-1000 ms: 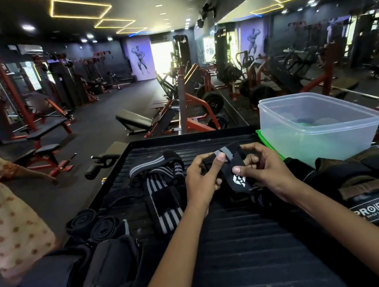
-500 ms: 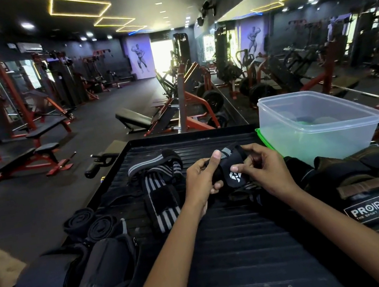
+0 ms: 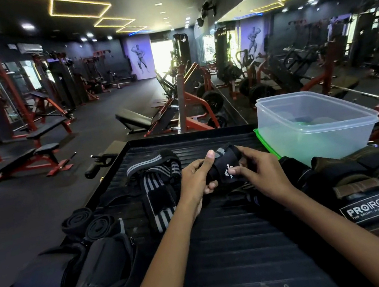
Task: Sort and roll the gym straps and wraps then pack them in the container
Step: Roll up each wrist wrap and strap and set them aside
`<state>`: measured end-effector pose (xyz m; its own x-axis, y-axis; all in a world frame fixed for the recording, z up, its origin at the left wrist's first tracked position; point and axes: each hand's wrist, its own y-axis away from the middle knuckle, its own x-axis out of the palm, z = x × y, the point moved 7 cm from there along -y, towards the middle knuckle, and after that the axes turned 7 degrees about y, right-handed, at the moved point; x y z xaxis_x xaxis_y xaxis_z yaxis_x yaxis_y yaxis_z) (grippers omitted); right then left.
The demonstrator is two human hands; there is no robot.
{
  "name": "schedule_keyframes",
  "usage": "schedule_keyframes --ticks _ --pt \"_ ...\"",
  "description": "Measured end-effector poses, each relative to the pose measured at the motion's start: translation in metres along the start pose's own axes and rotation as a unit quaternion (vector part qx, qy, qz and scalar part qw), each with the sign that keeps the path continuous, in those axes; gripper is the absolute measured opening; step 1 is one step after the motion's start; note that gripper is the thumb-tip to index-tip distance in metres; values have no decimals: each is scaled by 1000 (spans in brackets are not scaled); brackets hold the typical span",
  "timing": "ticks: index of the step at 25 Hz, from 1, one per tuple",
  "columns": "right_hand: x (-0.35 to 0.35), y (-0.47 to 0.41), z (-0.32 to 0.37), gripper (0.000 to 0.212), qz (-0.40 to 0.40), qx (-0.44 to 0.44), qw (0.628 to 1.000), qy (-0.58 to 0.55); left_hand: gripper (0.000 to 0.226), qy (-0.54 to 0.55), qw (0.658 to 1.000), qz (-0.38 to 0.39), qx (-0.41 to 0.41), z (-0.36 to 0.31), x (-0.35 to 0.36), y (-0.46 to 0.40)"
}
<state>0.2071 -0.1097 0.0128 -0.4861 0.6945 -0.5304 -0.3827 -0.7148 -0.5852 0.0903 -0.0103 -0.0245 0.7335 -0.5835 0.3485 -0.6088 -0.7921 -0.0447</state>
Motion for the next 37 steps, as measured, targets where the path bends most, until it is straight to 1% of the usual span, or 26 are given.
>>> schedule_keyframes --ticks 3,8,12,14,15,17,18,19,20,22,23,24,26,27,30,33,37 --pt "0 0 1 51 16 -12 1000 21 36 -6 1000 10 -17 2 0 -1" --pt "0 0 2 47 14 -36 998 41 33 5 999 13 -45 2 1 0" --pt "2 3 4 44 -4 -81 993 86 39 24 997 11 -70 3 -2 -2" --pt "2 4 3 47 -12 -80 992 94 42 31 996 11 -81 4 -4 -3" --pt "3 4 1 52 0 -67 995 77 43 32 996 11 -88 5 -5 -4" --pt "12 6 -1 61 67 -44 997 -8 44 21 994 21 -104 7 -6 -3" --pt "17 7 -2 61 99 -38 993 -60 46 13 993 29 -111 10 -7 -3" --pt "20 8 -2 57 116 -31 988 -98 48 7 993 34 -116 12 -7 -3" --pt "21 8 -2 52 115 -25 986 -119 51 7 993 33 -117 13 -6 -3" --pt "18 6 -5 45 90 -6 988 -127 55 17 995 25 -97 14 -1 -2" --pt "15 5 -7 42 74 6 989 -126 54 18 996 29 -77 12 4 -2" --pt "12 4 -9 41 62 16 990 -128 47 17 998 44 -51 10 10 -1" --pt "8 1 -13 42 47 25 990 -130 28 -2 996 88 12 3 19 0" --pt "6 0 -15 43 44 27 990 -129 23 -17 994 98 43 1 19 0" --pt "9 0 -15 42 64 46 980 -181 18 -59 990 83 96 -5 11 -3" --pt "14 3 -17 43 107 53 969 -216 20 -83 988 82 102 -7 7 -4" --pt "17 6 -26 49 109 65 972 -199 26 -107 986 107 66 2 8 -2"
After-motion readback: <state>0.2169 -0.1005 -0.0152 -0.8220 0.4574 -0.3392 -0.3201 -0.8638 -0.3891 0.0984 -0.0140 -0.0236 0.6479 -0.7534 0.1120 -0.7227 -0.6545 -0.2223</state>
